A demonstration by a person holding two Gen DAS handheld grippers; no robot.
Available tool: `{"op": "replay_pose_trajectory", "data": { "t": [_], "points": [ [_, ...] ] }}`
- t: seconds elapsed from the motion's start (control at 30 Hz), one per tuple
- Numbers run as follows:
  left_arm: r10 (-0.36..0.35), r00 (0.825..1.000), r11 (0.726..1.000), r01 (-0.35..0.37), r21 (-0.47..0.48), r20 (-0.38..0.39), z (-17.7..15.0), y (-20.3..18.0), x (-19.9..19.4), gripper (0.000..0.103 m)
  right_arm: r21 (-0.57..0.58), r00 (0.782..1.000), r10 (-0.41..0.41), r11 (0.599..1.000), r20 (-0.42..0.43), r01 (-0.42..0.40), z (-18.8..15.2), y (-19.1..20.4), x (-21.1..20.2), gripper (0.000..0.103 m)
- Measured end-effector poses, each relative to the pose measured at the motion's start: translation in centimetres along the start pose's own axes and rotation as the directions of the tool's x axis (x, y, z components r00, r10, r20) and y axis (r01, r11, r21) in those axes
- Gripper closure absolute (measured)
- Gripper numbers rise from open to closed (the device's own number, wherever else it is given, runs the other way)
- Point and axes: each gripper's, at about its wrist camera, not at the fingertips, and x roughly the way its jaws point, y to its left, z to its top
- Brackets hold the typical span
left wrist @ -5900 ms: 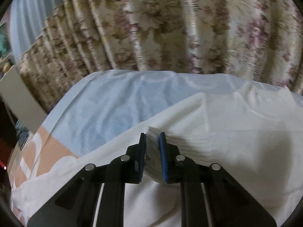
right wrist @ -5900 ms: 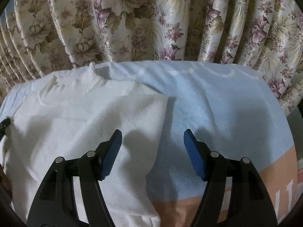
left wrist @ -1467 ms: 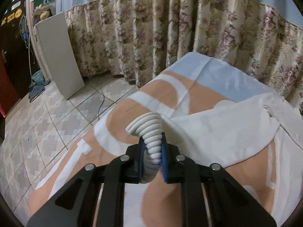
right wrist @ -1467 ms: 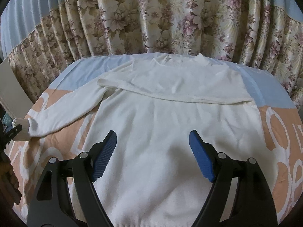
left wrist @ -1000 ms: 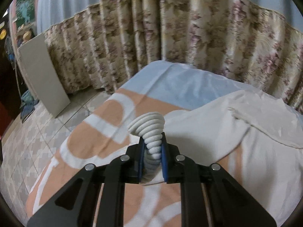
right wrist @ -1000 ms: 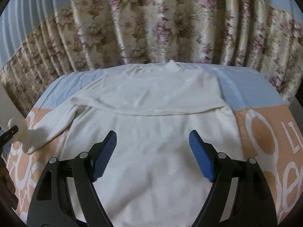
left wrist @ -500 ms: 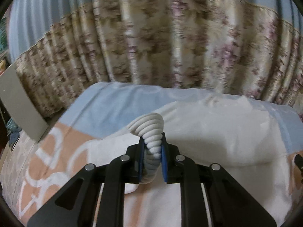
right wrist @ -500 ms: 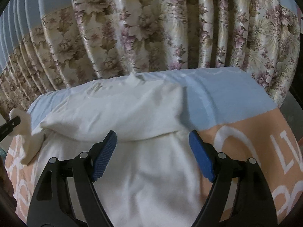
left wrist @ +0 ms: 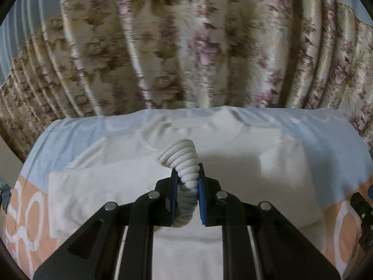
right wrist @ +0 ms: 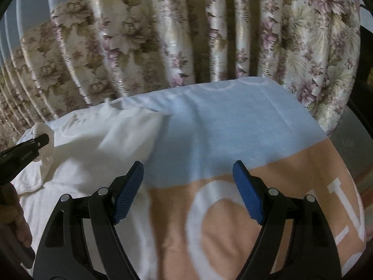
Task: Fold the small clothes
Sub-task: 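Carry the cuff with the left tool across the sweater body, then lay the sleeve on the sweater and open the left tool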
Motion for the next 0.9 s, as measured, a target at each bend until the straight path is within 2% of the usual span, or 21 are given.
{"op": "replay_pose_trajectory", "data": {
  "t": [0.17,0.5,0.57,0.6,0.63,0.7,0.9],
  "points": [
    [-0.023,0.999,0.999,0.024,0.028,-0.022,-0.1,-3.5,1.9,0.088,0.007,1.0,-0.011,1.0,-0.008,0.011,0.5,-1.9,1.1,0.024],
    [-0.06,0.996,0.997,0.064,0.052,-0.065,-1.2,-6.8,3.9,0.086,-0.009,1.0,-0.027,1.0,-0.013,0.027,1.0,-3.5,2.8,0.023],
    [-0.077,0.994,0.996,0.08,0.034,-0.082,-1.3,-6.5,3.9,0.08,-0.012,0.999,-0.029,1.0,-0.018,0.029,1.0,-3.5,2.9,0.023],
    [-0.091,0.992,0.996,0.093,0.018,-0.085,-1.3,-6.2,3.7,0.072,-0.012,0.999,-0.03,0.999,-0.019,0.029,1.1,-3.5,2.9,0.023],
    [-0.101,0.992,0.995,0.102,0.002,-0.08,-1.2,-5.7,3.1,0.055,-0.013,0.999,-0.029,1.0,-0.016,0.028,1.1,-3.5,2.9,0.023],
    [-0.097,0.994,0.995,0.096,-0.019,-0.046,-1.1,-4.6,1.7,0.034,-0.02,1.0,-0.028,0.999,-0.011,0.028,1.3,-3.3,2.9,0.023],
    [-0.102,0.995,0.991,0.104,-0.085,0.017,-0.4,1.4,-1.6,0.029,-0.039,1.0,-0.008,0.999,0.005,0.008,2.7,-0.9,2.3,0.023]
  ]
}}
